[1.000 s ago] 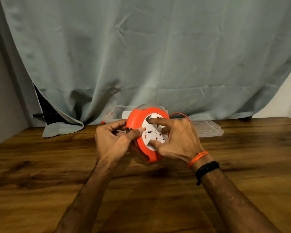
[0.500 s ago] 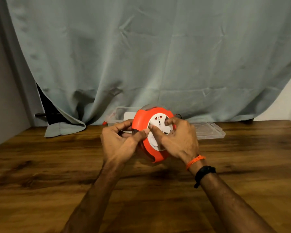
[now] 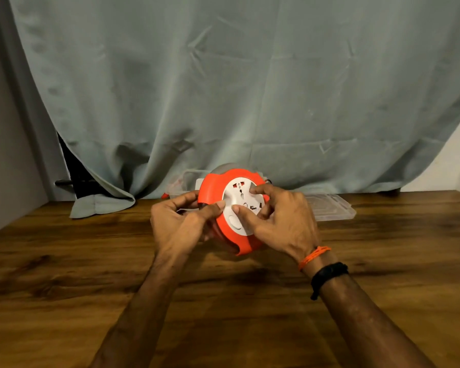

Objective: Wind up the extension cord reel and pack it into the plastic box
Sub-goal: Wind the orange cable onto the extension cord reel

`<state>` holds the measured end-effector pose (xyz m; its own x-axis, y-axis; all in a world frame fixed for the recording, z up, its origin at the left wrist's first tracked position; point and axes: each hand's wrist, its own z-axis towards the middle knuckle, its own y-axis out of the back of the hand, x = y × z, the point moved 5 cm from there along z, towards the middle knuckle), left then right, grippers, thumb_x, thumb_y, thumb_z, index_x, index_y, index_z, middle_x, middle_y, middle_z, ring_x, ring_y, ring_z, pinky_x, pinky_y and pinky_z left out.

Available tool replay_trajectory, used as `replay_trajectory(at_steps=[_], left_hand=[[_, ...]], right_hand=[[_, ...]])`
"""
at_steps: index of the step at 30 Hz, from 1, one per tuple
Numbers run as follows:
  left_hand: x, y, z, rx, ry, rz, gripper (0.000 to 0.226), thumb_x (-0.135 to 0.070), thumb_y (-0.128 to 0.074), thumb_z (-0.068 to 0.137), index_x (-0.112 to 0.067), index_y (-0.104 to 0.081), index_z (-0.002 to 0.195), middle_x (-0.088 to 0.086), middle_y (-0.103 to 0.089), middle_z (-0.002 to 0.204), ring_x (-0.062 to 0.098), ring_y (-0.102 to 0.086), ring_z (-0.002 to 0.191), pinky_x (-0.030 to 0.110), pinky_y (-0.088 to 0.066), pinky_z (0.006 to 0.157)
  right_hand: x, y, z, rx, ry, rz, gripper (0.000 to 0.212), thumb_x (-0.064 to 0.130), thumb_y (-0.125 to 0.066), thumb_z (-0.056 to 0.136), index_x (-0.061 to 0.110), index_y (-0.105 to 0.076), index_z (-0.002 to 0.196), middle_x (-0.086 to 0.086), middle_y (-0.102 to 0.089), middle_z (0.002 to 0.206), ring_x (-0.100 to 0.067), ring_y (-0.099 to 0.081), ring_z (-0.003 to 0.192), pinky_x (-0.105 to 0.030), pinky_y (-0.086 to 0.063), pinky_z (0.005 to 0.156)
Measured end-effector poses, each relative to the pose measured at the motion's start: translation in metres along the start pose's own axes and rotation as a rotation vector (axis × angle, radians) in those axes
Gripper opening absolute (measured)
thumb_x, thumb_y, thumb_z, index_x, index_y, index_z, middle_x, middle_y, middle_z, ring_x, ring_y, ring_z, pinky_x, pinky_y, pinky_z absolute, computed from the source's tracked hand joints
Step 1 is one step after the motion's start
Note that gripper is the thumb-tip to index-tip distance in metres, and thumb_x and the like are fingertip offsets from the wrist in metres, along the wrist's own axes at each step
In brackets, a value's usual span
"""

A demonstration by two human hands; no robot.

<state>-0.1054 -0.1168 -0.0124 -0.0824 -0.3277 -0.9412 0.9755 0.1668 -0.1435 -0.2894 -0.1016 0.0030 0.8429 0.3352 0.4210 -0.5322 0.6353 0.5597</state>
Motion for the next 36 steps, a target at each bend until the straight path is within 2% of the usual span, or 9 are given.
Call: replay_trajectory(at_steps=[4,8,14,18,21,24,28,32,36], left_hand=[[0.001,0.003,0.002,-0.008,0.029,-0.008,0.025,-0.010,-0.087,0.063,-0.017,-0.075,0.084,-0.005,-0.073,0.064,0.012,-0.070,0.058,0.034,-0.058,0.046],[0.002,0.006,0.005,-0.012,0.038,0.013,0.030,-0.011,-0.087,0.062,-0.014,-0.076,0.090,0.000,-0.075,0.072,0.010,-0.070,0.058,0.036,-0.058,0.048],[0.003,0.007,0.004,0.026,0.047,0.017,0.027,-0.008,-0.086,0.064,-0.015,-0.075,0.087,0.005,-0.077,0.078,0.018,-0.074,0.065,0.044,-0.061,0.053],[0.001,0.010,0.005,0.040,0.069,-0.018,0.032,-0.006,-0.085,0.065,-0.007,-0.074,0.095,0.011,-0.076,0.084,0.015,-0.073,0.063,0.032,-0.057,0.046],[0.000,0.009,0.005,0.053,0.069,-0.030,0.026,-0.003,-0.083,0.067,-0.009,-0.074,0.091,0.011,-0.075,0.083,0.014,-0.072,0.060,0.028,-0.054,0.043],[0.000,0.007,0.004,0.059,0.053,-0.007,0.024,-0.004,-0.083,0.067,-0.012,-0.074,0.087,0.011,-0.075,0.081,0.014,-0.071,0.057,0.029,-0.054,0.041],[0.002,0.007,0.005,0.052,0.047,0.007,0.029,-0.005,-0.084,0.065,-0.009,-0.075,0.092,0.012,-0.075,0.081,0.015,-0.071,0.058,0.030,-0.055,0.043],[0.000,0.005,0.003,0.042,0.024,0.011,0.026,-0.006,-0.085,0.065,-0.012,-0.074,0.088,0.004,-0.073,0.076,0.010,-0.070,0.055,0.026,-0.052,0.041],[-0.001,0.002,0.001,0.036,-0.029,0.040,0.026,-0.007,-0.086,0.064,-0.016,-0.075,0.085,-0.006,-0.072,0.063,0.014,-0.068,0.054,0.042,-0.059,0.049]], right_hand=[[0.009,0.004,-0.002,0.021,0.237,-0.174,0.060,0.067,-0.050,0.072,0.034,-0.061,0.121,0.006,-0.071,0.077,-0.023,-0.070,0.074,-0.037,-0.055,0.064],[0.011,0.002,-0.003,0.081,0.381,-0.259,0.063,0.056,-0.054,0.072,0.041,-0.054,0.133,0.006,-0.067,0.104,-0.024,-0.068,0.082,-0.036,-0.054,0.062],[0.016,-0.002,-0.004,0.253,0.443,-0.263,0.069,0.045,-0.053,0.077,0.046,-0.038,0.144,0.003,-0.066,0.116,-0.025,-0.066,0.097,-0.041,-0.056,0.069],[0.014,-0.002,-0.004,0.302,0.459,-0.284,0.058,0.037,-0.056,0.079,0.049,-0.049,0.135,-0.002,-0.060,0.129,-0.031,-0.068,0.094,-0.043,-0.057,0.067],[0.012,-0.007,-0.005,0.378,0.421,-0.335,0.063,0.037,-0.052,0.085,0.053,-0.034,0.143,-0.003,-0.047,0.138,-0.031,-0.064,0.095,-0.042,-0.054,0.072],[0.011,-0.012,-0.005,0.389,0.409,-0.365,0.069,0.033,-0.056,0.088,0.055,-0.024,0.145,-0.006,-0.042,0.138,-0.034,-0.062,0.090,-0.040,-0.049,0.072],[0.011,-0.013,-0.006,0.298,0.405,-0.368,0.064,0.035,-0.060,0.082,0.053,-0.040,0.140,-0.008,-0.053,0.129,-0.033,-0.065,0.087,-0.034,-0.044,0.065],[0.010,-0.010,-0.006,0.206,0.385,-0.322,0.063,0.037,-0.062,0.070,0.051,-0.052,0.131,-0.004,-0.061,0.113,-0.029,-0.066,0.079,-0.033,-0.047,0.060],[0.007,-0.004,-0.009,0.092,0.274,-0.183,0.064,0.047,-0.065,0.066,0.048,-0.056,0.129,-0.001,-0.068,0.093,-0.026,-0.067,0.081,-0.033,-0.054,0.066]])
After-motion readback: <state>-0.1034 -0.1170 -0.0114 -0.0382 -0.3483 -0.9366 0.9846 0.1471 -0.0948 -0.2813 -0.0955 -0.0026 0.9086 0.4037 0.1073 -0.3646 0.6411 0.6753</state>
